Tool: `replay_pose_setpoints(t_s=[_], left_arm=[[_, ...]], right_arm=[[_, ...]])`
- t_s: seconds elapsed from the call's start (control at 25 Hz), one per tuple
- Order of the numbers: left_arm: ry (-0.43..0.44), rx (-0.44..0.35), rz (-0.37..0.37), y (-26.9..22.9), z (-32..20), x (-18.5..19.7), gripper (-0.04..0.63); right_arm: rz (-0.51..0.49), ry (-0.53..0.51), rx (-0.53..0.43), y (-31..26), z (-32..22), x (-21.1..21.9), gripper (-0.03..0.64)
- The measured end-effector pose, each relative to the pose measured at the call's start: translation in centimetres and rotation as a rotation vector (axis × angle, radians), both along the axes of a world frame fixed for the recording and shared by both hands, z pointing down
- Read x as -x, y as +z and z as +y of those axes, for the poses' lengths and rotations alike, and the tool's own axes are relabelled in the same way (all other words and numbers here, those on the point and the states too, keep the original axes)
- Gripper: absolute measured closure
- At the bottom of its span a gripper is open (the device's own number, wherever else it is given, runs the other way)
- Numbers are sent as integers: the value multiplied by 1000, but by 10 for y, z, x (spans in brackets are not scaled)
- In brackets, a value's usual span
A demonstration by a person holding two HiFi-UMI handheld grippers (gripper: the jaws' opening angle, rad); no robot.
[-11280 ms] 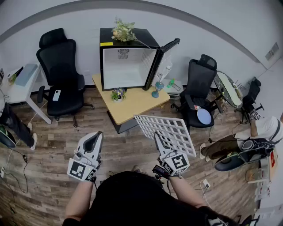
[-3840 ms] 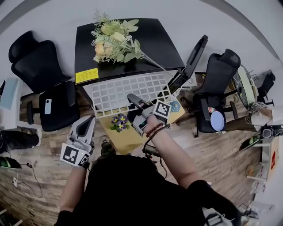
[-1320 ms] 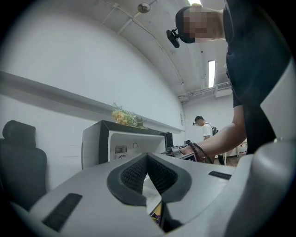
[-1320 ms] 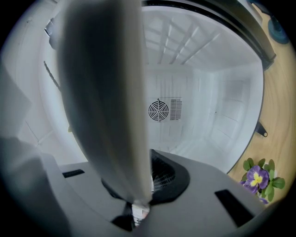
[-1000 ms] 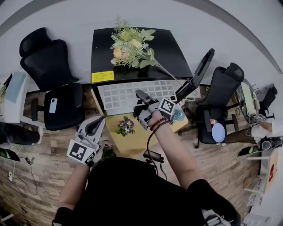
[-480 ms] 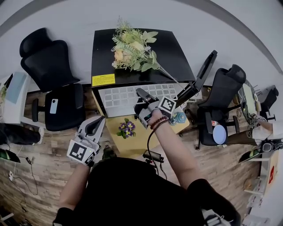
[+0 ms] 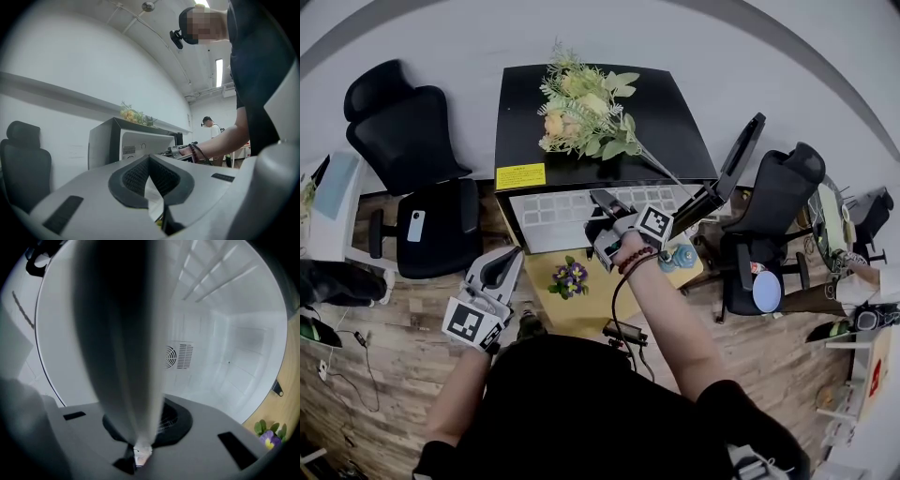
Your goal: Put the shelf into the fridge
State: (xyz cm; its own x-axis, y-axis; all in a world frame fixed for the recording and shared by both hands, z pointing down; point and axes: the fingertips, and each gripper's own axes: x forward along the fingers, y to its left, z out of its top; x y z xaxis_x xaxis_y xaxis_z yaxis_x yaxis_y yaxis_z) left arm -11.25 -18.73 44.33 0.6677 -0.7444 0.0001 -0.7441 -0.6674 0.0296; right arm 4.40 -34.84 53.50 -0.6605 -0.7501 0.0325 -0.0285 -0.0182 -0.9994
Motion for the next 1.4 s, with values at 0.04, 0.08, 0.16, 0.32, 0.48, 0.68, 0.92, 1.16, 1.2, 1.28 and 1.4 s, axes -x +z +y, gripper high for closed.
replay_pose_setpoints(t_s=[0.04, 0.08, 0.16, 0.32, 0.48, 0.68, 0.92, 1.16, 1.2, 1.28, 1.4], left_arm=[[-1, 0, 0, 0, -1, 0, 578], [-1, 0, 0, 0, -2, -1, 578], [-3, 0, 1, -1, -4, -2, 578], [-15, 3, 10, 0, -6, 1, 578], [-16, 3, 10, 1, -9, 1, 578], [-14, 10, 7, 1, -12, 0, 578], [-13, 15, 6, 2, -11, 3, 578], [2, 21, 6, 2, -5, 1, 578], [5, 22, 6, 2, -4, 0, 578], [10, 23, 7, 2, -2, 1, 578], [13, 30, 8, 0, -2, 2, 578]], right_arm=[[3, 0, -1, 0, -2, 0, 574], [5, 0, -3, 0, -4, 1, 572], [9, 1, -7, -1, -6, 1, 572], [14, 2, -9, 0, -9, 1, 572], [12, 2, -7, 0, -13, 2, 572], [22, 2, -14, 1, -26, 4, 572], [40, 4, -39, 0, -29, 4, 571], [44, 3, -42, -1, -34, 5, 569], [45, 3, -44, -1, -34, 5, 569], [52, 4, -46, 0, -33, 4, 569], [31, 10, -55, -3, -35, 4, 566]])
